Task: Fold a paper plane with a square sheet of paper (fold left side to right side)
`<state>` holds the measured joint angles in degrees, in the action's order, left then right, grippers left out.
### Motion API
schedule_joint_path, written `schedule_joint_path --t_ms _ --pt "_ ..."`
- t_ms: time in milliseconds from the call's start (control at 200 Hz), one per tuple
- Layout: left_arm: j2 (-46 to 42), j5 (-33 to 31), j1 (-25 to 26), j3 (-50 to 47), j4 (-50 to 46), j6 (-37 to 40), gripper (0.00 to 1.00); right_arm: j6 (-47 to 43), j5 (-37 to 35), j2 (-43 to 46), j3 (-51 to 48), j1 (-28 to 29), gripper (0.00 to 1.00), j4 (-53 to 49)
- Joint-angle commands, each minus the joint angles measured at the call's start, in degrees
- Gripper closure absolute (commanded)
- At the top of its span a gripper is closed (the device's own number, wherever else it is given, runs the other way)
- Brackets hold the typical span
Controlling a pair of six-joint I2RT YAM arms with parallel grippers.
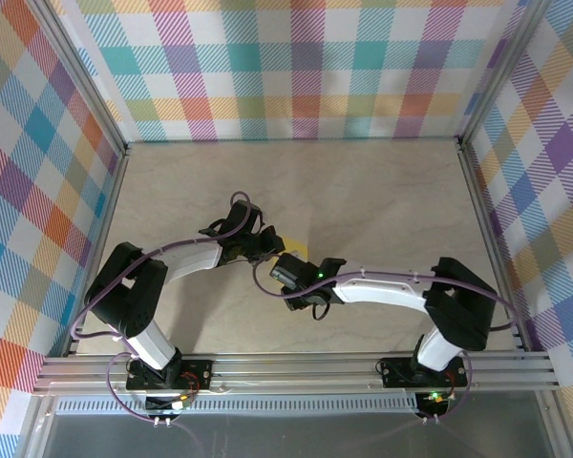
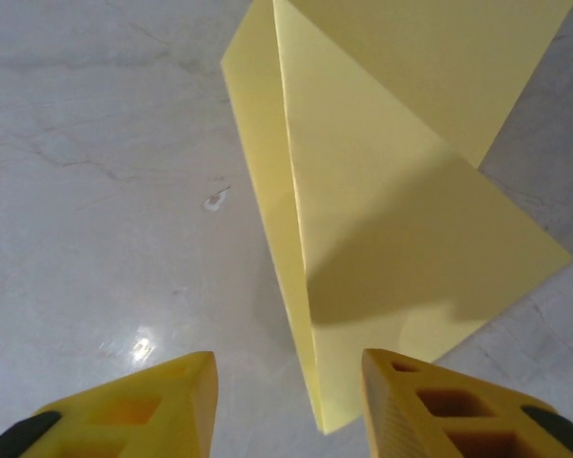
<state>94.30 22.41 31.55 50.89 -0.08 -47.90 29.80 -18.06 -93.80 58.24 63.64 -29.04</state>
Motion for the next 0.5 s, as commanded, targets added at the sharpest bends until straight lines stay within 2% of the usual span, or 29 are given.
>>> schedule_joint_path --t_ms 0,245,495 --pt "-1.85 -0.44 0.62 0.37 -1.32 -0.87 1.00 0.81 -4.71 -2.59 2.60 0.33 0.58 -3.19" --pt "-2.14 -0.61 0.71 0.26 -1.59 -0.97 1.00 0.23 -6.97 -6.16 4.81 0.37 0.62 -3.40" --pt "-1.99 -0.79 0.71 0.26 -1.51 -0.99 1.00 0.37 -6.90 -7.41 5.18 0.35 0.71 -3.29"
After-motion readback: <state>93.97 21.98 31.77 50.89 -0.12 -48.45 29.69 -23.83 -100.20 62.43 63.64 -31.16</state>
